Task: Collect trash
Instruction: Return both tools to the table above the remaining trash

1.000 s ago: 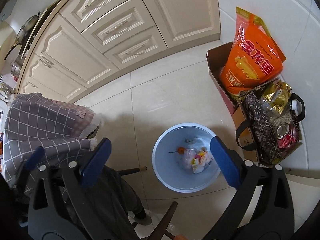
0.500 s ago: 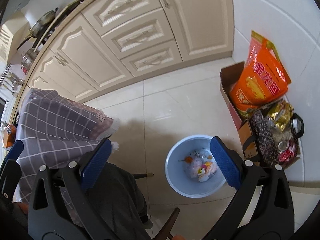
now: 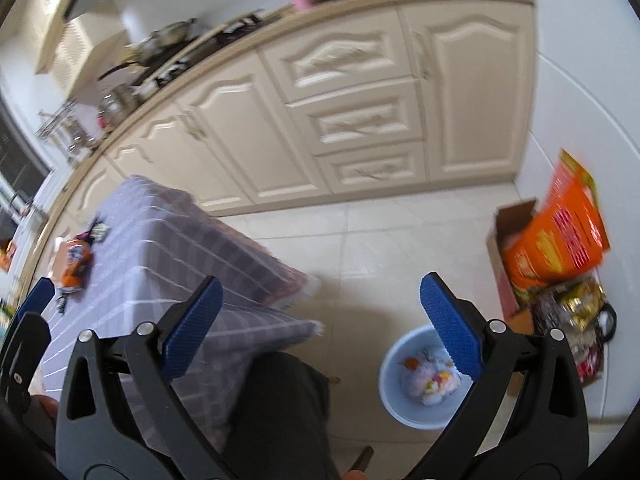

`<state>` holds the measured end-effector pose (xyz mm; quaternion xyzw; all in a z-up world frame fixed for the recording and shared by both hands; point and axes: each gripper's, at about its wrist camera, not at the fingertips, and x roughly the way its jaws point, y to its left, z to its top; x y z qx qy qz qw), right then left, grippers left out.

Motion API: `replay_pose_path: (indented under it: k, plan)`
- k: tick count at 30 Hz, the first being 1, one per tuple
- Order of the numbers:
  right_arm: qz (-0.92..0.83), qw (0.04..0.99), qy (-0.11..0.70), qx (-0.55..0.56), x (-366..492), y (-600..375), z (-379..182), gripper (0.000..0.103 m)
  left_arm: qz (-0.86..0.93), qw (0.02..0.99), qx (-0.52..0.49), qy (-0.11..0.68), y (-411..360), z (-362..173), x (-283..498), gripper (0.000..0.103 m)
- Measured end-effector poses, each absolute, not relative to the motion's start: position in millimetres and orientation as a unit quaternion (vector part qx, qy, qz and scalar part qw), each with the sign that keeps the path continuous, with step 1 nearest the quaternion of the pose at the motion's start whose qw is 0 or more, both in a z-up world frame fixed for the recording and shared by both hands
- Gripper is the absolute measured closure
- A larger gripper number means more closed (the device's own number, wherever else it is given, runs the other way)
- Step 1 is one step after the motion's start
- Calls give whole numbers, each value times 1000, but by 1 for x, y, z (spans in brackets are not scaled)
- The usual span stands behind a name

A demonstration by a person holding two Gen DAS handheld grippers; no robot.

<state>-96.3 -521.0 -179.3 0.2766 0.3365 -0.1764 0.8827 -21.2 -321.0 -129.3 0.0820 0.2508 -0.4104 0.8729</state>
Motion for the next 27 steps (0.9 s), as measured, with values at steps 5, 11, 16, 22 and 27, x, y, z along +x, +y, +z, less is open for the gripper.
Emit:
replay_pose_path:
  k: [5, 11, 16, 22, 27]
  plan:
    - [-135, 903, 320, 252, -64, -487, -149, 6, -372, 897, 71, 229, -279, -106, -2, 7]
    - [-82, 922, 306, 224, -27, -438, -118, 6, -325, 922, 63, 199, -229, -81, 13, 7]
    - [-39, 933, 299, 197, 3, -395, -98, 6, -267, 945, 52, 182, -178, -69, 30, 7]
    - [8, 936, 310, 169, 40, -342, -92, 6, -193, 960, 24, 203, -110, -77, 59, 7]
    - [34, 929, 334, 157, 75, -308, -104, 6, -134, 960, 9, 246, -63, -103, 93, 7]
